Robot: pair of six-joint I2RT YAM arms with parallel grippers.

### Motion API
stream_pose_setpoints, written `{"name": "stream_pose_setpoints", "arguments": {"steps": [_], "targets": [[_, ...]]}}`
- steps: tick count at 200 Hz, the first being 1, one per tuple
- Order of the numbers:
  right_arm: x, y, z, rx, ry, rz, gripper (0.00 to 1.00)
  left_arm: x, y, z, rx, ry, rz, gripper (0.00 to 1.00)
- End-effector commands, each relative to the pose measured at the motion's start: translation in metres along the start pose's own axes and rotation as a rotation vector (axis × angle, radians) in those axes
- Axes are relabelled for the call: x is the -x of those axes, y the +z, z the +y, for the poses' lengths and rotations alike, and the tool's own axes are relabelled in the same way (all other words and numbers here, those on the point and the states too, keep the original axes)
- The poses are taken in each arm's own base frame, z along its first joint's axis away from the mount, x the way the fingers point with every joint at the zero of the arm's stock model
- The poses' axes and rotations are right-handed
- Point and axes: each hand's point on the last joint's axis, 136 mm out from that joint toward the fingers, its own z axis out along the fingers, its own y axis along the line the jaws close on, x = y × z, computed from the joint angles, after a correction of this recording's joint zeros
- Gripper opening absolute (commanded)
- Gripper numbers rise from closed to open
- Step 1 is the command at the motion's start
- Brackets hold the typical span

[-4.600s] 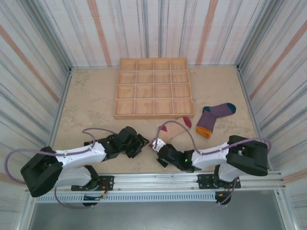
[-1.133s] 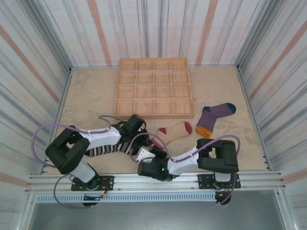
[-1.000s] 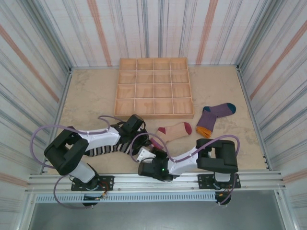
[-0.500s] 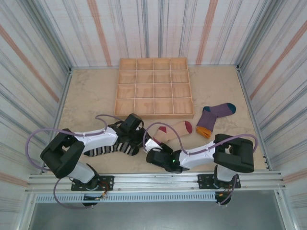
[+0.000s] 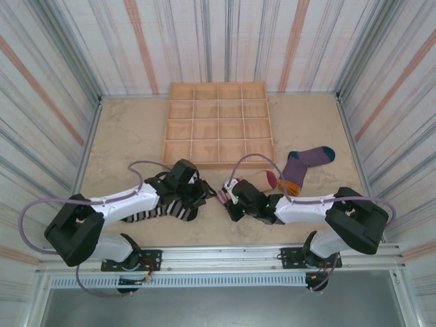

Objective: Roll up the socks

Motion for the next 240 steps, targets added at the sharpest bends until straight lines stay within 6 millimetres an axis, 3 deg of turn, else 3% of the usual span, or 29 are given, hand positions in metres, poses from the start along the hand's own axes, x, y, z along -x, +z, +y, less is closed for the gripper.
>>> {"name": "stream_pose_setpoints", "arguments": {"steps": [1, 62, 94, 152, 240], "targets": [[-0.024, -0.001, 0.015, 0.199, 0.143, 0.120, 0.00, -0.005, 0.007, 0.008, 0.006, 0.006, 0.018, 0.57], [-0.013, 0.002, -0.007, 0.367, 0.443, 0.107, 0.00, -0.003, 0.018, -0.001, 0.000, 0.038, 0.011, 0.51], [-0.013, 0.003, -0.029, 0.353, 0.577, 0.113, 0.00, 0.003, 0.029, -0.005, -0.010, 0.043, -0.007, 0.47], [-0.036, 0.023, -0.047, 0.282, 0.686, 0.215, 0.00, 0.018, 0.043, -0.023, -0.019, 0.080, -0.045, 0.45], [-0.043, 0.025, -0.054, 0.245, 0.716, 0.218, 0.00, 0.035, 0.064, -0.019, 0.033, 0.058, -0.088, 0.36]]}}
